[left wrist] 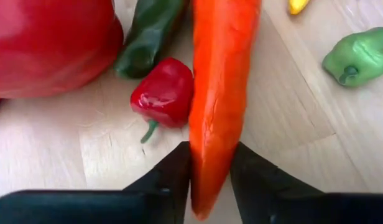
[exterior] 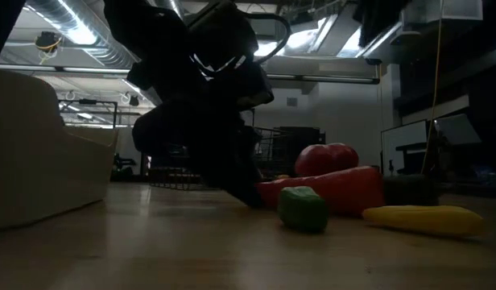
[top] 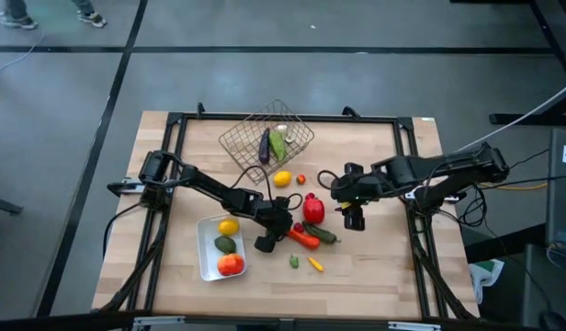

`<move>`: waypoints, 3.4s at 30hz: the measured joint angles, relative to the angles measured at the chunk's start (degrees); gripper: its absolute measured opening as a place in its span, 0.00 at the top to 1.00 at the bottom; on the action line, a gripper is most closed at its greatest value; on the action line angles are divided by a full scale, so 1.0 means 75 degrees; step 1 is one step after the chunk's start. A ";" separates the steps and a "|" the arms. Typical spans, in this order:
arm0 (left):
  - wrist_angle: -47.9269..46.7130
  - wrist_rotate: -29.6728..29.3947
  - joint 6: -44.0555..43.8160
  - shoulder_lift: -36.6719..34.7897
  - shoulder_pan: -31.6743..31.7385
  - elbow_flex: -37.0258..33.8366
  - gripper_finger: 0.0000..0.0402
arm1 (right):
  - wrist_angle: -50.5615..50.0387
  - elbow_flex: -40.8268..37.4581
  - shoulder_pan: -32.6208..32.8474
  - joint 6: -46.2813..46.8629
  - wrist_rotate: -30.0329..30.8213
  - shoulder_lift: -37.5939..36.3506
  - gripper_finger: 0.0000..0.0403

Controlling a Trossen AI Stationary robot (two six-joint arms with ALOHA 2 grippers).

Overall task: Sort produce into baskets
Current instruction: Put the orange carrot into the gold wire basket, then put the green chili pepper into the gold wire basket

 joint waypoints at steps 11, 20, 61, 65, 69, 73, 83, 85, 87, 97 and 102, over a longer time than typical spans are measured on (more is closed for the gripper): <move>-0.0286 -0.0088 -0.0323 -0.0628 0.0012 0.0003 0.77 | 0.1246 -0.1253 0.0000 0.0954 -0.0433 -0.0006 0.50; -0.1054 -0.0067 -0.0361 -0.1713 0.0126 0.0003 0.78 | 0.1321 -0.1386 0.0000 0.1646 -0.0435 -0.0003 0.50; -0.2474 -0.1977 -0.0281 -0.2990 0.5199 0.0000 0.76 | 0.1656 -0.1386 0.0000 0.2164 -0.0723 -0.0006 0.50; -0.2473 -0.1980 -0.0140 -0.2802 0.5257 0.0000 0.76 | 0.1677 -0.1386 0.0051 0.2234 -0.1064 -0.0006 0.50; -0.2473 -0.1977 0.0036 -0.2760 0.5254 0.0000 0.76 | 0.1679 -0.1386 0.0337 0.2232 -0.0925 0.0006 0.50; -0.2465 -0.1977 0.0030 -0.2760 0.5251 0.0000 0.76 | 0.1683 -0.1386 0.0689 0.2232 -0.0743 0.0131 0.50; -0.2465 -0.1982 -0.0242 -0.2760 0.5292 0.0000 0.60 | 0.1616 -0.1386 0.1160 0.2229 0.0019 0.0920 0.50; -0.2465 -0.1982 -0.0201 -0.2760 0.5292 0.0000 0.56 | 0.1617 -0.1386 0.1160 0.2230 0.0055 0.1104 0.50; -0.2465 -0.1982 -0.0186 -0.2760 0.5292 0.0000 0.53 | 0.1615 -0.1386 0.1145 0.2229 0.0057 0.1324 0.50; -0.2465 -0.1982 -0.0180 -0.2760 0.5286 0.0000 0.50 | 0.1578 -0.1386 0.1139 0.2201 0.0107 0.2391 0.50; -0.2465 -0.1982 -0.0178 -0.2760 0.5286 0.0000 0.50 | 0.1405 -0.1386 0.1139 0.2174 0.0355 0.2782 0.50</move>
